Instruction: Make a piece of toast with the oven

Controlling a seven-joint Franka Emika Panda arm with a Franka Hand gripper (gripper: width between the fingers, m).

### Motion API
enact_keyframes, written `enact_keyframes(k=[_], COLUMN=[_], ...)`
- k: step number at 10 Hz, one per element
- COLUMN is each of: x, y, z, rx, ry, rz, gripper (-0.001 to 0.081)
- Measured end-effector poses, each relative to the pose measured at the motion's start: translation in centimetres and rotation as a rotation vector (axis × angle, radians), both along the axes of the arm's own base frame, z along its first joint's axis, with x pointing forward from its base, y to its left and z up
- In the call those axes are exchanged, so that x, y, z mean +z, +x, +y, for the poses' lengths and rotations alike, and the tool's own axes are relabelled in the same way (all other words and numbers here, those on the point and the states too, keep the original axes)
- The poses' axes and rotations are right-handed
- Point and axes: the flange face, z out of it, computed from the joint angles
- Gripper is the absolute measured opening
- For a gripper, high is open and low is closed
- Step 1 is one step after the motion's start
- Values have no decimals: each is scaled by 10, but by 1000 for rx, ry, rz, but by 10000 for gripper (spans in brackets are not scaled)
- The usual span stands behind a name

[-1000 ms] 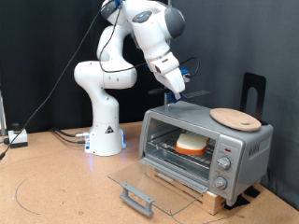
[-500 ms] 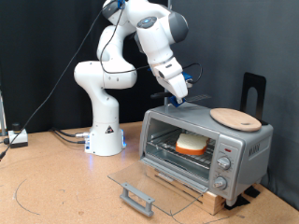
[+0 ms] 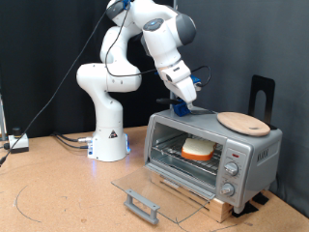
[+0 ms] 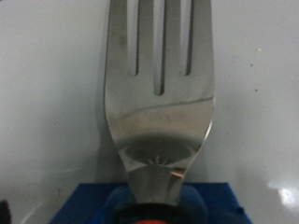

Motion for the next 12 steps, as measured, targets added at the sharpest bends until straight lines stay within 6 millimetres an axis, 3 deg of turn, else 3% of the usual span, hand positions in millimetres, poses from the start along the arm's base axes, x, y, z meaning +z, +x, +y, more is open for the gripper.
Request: enact_keyframes(k=[1, 2, 6, 8, 12], x=[2, 9, 61, 61, 70], y=[1, 2, -3, -1, 16], z=[0, -2, -26, -30, -89], rx=[-7, -14, -46, -48, -222], ry=[12, 35, 145, 145, 119], rz=[-8, -18, -133, -136, -205], gripper=[767, 796, 808, 808, 808])
